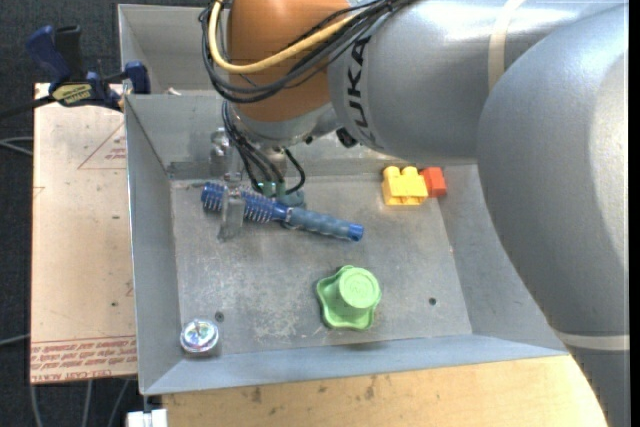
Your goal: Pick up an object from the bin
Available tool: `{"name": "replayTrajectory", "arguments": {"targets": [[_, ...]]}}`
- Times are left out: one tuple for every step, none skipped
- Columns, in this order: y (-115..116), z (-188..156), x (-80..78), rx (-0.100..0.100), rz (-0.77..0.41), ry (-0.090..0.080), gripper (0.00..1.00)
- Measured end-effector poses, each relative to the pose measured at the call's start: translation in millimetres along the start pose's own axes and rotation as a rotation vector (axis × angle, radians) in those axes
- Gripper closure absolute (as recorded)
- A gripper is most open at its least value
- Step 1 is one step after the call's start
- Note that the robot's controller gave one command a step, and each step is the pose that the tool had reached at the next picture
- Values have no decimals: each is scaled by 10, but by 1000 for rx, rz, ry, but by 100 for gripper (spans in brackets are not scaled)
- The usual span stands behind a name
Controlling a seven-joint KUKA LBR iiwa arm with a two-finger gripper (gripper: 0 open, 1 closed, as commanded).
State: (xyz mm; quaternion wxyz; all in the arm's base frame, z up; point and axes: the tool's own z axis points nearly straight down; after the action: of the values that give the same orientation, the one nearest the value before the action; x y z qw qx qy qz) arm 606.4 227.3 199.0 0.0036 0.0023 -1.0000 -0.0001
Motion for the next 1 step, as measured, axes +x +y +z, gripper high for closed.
{"name": "replayTrajectory", "arguments": {"targets": [[-14,-54,-21,-2,5,-8,100]]}}
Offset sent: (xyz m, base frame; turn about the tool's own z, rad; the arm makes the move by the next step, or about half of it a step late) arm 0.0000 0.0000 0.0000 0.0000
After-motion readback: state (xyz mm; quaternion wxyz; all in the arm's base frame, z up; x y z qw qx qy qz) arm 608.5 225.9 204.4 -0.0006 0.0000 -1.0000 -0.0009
